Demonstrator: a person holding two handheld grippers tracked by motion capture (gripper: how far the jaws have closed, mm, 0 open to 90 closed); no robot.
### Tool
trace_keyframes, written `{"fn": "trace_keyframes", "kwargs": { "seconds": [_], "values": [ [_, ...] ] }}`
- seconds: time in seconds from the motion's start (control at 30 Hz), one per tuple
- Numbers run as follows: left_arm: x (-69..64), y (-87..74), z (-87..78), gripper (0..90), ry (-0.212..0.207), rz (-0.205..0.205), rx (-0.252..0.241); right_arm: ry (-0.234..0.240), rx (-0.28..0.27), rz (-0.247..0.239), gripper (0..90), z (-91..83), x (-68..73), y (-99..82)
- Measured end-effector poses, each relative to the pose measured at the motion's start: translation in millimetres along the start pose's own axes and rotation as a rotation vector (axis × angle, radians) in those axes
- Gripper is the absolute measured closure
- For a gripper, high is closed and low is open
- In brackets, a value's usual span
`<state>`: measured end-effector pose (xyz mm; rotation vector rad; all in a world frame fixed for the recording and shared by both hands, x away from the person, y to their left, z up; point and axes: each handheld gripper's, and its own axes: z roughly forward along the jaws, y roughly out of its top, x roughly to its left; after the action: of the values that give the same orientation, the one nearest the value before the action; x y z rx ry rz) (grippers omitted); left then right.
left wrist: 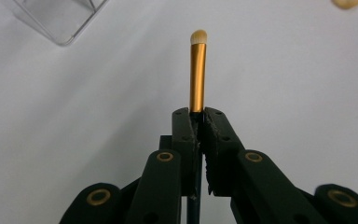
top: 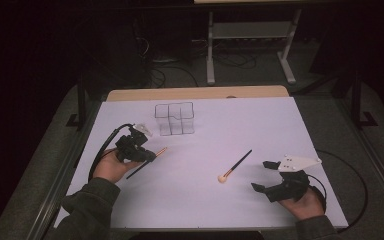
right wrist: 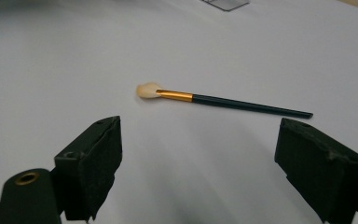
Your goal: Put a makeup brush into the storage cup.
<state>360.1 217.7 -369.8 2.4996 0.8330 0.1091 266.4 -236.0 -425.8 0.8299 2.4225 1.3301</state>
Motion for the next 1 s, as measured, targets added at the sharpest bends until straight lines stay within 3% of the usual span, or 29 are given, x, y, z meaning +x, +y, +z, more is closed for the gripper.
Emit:
{"fn": "trace_keyframes", "kwargs": {
  "seconds": [0.1, 0.13, 0.6, 0.67, 0.7, 0.8, 0.87, 0.9, 0.93, 1.0],
  "values": [
    [-2.9, 0.6, -3.0, 83.5, -0.007, 0.002, -0.016, 0.002, 0.003, 0.0, 13.9, 0.8, 0.4, 0.3],
    [-2.9, 1.3, -6.1, 83.5, -0.013, 0.028, -0.007, 0.002, 0.005, 0.0, 13.9, 1.0, 0.6, 0.4],
    [-19.2, 1.4, -20.7, 83.5, -0.054, 0.053, -0.078, 0.038, 0.033, -0.023, 13.9, 7.0, 7.5, 10.9],
    [-22.4, 0.7, -21.5, 83.5, -0.065, 0.039, -0.104, 0.04, 0.034, -0.023, 13.9, 7.0, 7.7, 11.5],
    [-21.3, 0.6, -23.4, 83.5, -0.066, 0.062, -0.091, 0.039, 0.034, -0.026, 13.9, 7.1, 7.8, 12.3],
    [-22.2, 0.0, -25.5, 83.5, -0.075, 0.069, -0.102, 0.039, 0.036, -0.029, 13.9, 6.8, 7.5, 13.9],
    [-25.4, -0.6, -25.4, 83.5, -0.082, 0.043, -0.129, 0.041, 0.036, -0.029, 13.9, 6.5, 6.9, 14.9],
    [-24.5, -0.6, -27.2, 83.5, -0.081, 0.071, -0.11, 0.042, 0.035, -0.029, 13.9, 6.4, 6.7, 15.4],
    [-26.9, -0.6, -26.5, 83.5, -0.089, 0.052, -0.127, 0.041, 0.038, -0.028, 13.9, 6.4, 6.7, 16.0],
    [-28.5, -0.6, -27.8, 83.5, -0.092, 0.065, -0.122, 0.037, 0.038, -0.034, 13.8, 6.9, 6.5, 17.0]
  ]
}}
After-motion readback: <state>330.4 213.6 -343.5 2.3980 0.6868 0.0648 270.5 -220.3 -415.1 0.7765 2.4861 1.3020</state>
